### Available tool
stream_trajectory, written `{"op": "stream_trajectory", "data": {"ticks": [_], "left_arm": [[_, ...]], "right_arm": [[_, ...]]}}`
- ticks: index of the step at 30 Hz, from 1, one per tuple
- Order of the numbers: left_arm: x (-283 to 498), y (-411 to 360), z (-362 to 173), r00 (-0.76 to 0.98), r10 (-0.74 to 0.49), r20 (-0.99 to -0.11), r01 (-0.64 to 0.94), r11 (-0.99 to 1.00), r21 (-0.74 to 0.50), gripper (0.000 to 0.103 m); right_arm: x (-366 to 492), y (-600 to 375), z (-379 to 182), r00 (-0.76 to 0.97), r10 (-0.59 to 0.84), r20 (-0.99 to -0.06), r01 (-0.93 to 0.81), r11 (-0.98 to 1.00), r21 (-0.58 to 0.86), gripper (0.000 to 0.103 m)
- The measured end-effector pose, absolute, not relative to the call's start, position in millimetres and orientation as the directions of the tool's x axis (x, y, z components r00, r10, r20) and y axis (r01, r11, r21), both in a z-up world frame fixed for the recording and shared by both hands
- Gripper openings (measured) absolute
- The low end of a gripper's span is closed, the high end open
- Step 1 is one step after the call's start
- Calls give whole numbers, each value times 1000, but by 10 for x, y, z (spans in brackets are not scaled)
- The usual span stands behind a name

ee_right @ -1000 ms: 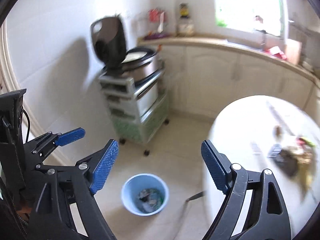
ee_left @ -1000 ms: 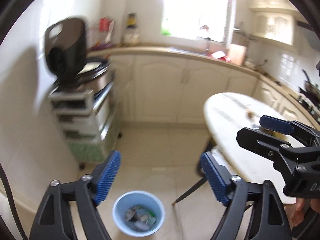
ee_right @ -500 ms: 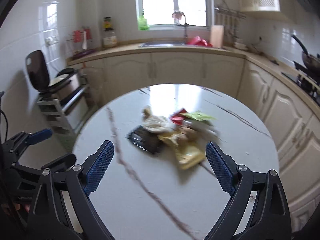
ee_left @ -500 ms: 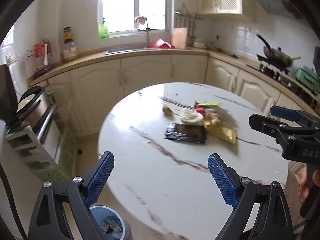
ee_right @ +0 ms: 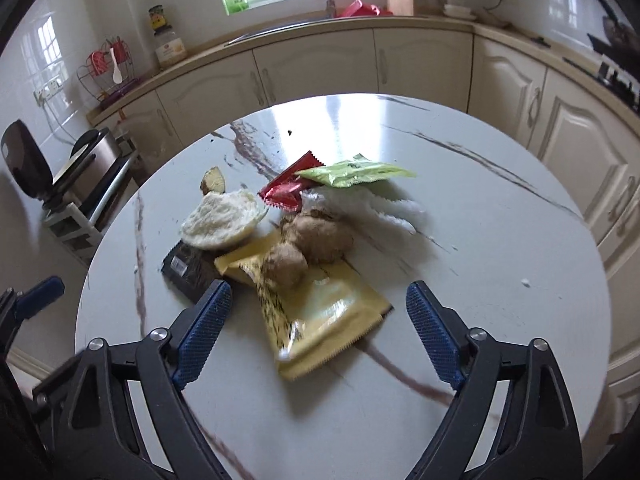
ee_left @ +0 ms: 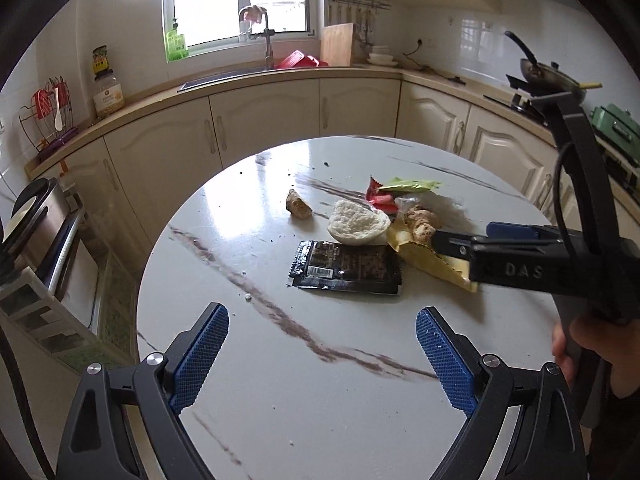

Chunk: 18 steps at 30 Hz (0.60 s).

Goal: Collect trash
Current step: 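Grasp the white puffed cake with the left tool while the right grasps the ginger root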

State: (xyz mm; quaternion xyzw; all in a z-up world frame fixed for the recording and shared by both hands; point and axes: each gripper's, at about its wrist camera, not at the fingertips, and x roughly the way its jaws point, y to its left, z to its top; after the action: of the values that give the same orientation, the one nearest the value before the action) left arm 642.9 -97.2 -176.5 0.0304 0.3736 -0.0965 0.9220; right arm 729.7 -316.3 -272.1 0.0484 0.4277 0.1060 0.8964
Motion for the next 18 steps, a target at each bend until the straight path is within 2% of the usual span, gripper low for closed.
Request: {"op": "stream_trajectory", "data": {"ticks": [9,12,17,18], "left_arm": [[6870,-973,-1905,680,-183,-710,222,974,-39,93],[7030,-1043,-1957,664,-215,-716,250,967,-58,93],[7331,-1216,-2014,656,-224,-721,276,960,-48,93],[7397,-1245,-2029,654,-226,-722,274,960,-51,93]], "right_arm": [[7722,-3075,-2904,572,222,-790,-128,975,181,67],[7727,-3044,-2907,561,258,-787,-169,966,196,55],[7647,-3162,-2850,580,250,-775,-172,968,183,53],[7617,-3245,-2826,589,258,-766,-166,966,198,48]]}}
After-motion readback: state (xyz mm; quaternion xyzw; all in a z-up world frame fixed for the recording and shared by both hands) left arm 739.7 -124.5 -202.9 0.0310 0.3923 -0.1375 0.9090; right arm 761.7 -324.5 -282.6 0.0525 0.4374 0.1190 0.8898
